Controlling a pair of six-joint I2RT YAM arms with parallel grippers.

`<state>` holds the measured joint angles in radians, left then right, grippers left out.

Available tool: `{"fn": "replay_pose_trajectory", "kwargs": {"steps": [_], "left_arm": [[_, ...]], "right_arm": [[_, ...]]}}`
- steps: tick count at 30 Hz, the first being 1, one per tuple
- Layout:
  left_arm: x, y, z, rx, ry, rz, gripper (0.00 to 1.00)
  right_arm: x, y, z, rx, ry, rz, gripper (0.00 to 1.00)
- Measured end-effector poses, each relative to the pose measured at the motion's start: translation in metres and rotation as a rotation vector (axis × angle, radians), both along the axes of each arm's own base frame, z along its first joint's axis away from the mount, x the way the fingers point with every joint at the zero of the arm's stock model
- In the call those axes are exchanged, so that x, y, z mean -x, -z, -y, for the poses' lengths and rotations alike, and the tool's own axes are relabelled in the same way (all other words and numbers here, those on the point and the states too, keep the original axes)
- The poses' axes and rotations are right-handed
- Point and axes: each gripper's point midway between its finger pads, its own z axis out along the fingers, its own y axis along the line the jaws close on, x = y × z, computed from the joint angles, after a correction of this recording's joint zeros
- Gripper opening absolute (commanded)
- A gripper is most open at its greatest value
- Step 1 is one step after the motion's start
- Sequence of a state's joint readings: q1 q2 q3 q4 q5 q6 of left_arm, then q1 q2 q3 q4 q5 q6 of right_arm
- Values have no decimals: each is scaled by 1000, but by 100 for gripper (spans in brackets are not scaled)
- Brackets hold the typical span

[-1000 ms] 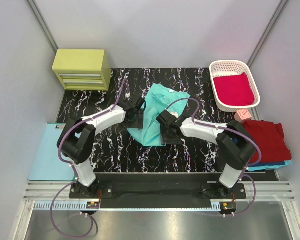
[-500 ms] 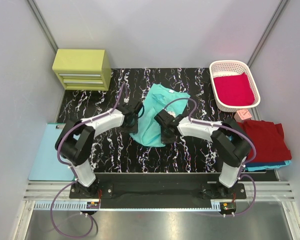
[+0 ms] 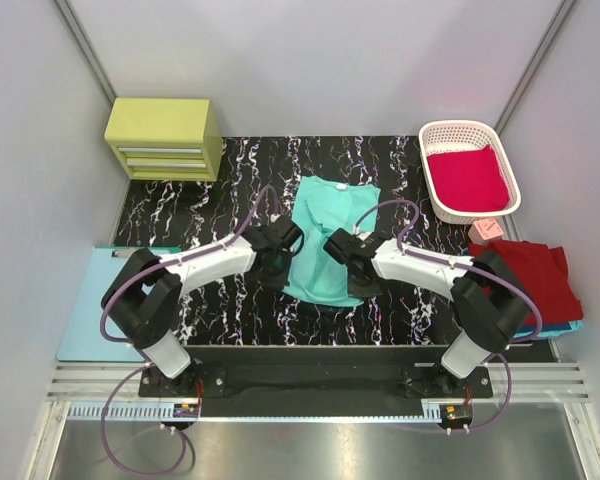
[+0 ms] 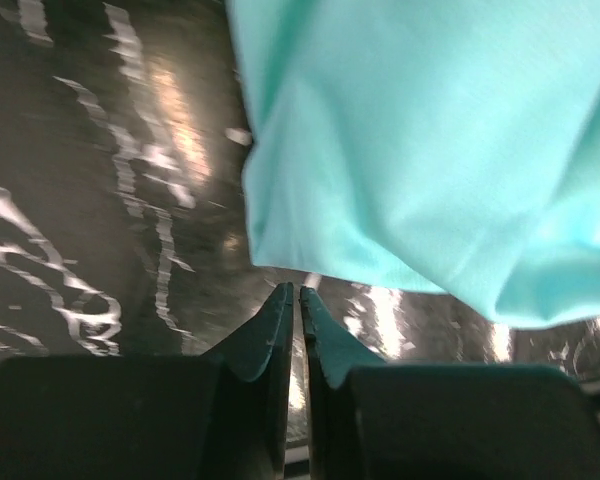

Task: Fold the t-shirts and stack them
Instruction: Grab one side of the 2/3 rectangular tshirt with both arms

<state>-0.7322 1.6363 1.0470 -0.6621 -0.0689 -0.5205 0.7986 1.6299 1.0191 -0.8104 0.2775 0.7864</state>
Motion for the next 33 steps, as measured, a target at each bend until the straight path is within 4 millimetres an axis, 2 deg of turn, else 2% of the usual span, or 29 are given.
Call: {"fn": "replay_pose_trajectory", "kwargs": {"steps": [6, 13, 15, 16, 17, 19, 20, 23, 26, 28, 30, 33], "left_arm": [[29, 3, 22, 19, 100, -51, 7], [52, 11, 24, 7, 150, -106, 8], [55, 13, 22, -3, 153, -116, 16], [56, 13, 21, -7, 152, -119, 22], [56, 13, 20, -13, 148, -115, 33], [55, 11, 16, -21, 138, -99, 43], [53, 8, 15, -24, 130, -81, 56], [43, -11, 13, -9, 106, -3, 71], [28, -32, 15, 8, 85, 83, 72], [15, -43, 22, 23, 75, 130, 70], [3, -49, 29, 32, 67, 157, 67], [-13, -45, 39, 32, 64, 174, 64]], "right_arm": [[5, 0, 14, 70, 19, -20, 0], [11, 2, 27, 132, 33, -39, 0], [14, 4, 32, 148, 38, -45, 8], [17, 6, 35, 155, 40, -51, 21], [19, 7, 37, 157, 42, -55, 27], [21, 4, 38, 135, 41, -36, 38], [20, -2, 37, 114, 40, -16, 48], [4, -40, 24, -10, 28, 108, 52], [-28, -88, -1, -116, 15, 235, 52], [-48, -112, -16, -161, 4, 303, 52], [-60, -124, -24, -180, -3, 343, 52], [-66, -126, -28, -174, -12, 351, 51]]}}
